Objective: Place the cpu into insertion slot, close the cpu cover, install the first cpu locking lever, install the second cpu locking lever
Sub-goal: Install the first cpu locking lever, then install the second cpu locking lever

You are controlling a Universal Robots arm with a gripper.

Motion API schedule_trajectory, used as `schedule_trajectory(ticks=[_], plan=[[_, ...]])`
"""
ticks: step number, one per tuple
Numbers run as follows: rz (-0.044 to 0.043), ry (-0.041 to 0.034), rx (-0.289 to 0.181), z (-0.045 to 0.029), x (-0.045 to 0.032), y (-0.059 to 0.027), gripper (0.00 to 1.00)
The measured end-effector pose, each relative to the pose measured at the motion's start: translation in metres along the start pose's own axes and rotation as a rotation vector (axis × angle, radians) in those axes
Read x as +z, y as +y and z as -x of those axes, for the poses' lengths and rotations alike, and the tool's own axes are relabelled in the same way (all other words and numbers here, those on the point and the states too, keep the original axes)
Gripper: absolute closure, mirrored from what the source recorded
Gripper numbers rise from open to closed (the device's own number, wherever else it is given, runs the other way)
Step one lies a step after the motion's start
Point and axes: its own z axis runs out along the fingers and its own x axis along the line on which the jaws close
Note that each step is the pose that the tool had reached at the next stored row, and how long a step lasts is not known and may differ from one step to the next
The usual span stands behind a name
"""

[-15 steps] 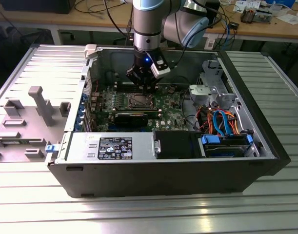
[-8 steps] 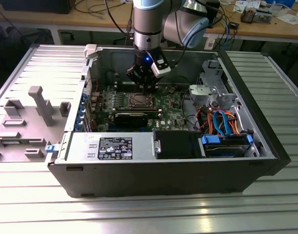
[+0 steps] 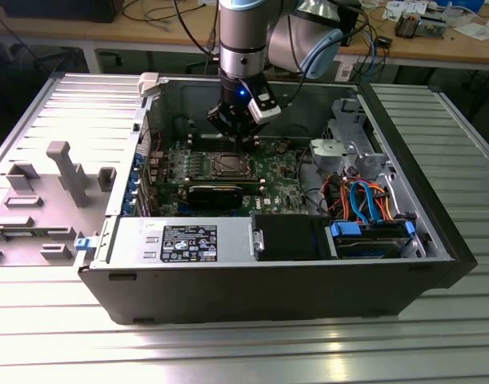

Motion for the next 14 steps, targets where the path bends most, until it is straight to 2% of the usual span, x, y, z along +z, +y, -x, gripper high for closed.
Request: schedule_trajectory(ticks=[4,14], plan=[[0.0001,-0.0002,0.000,0.0000,-0.0004,-0.0030,0.89],[0.0001,-0.0002,-0.005,0.0000,-0.0004,-0.0032,0.89]])
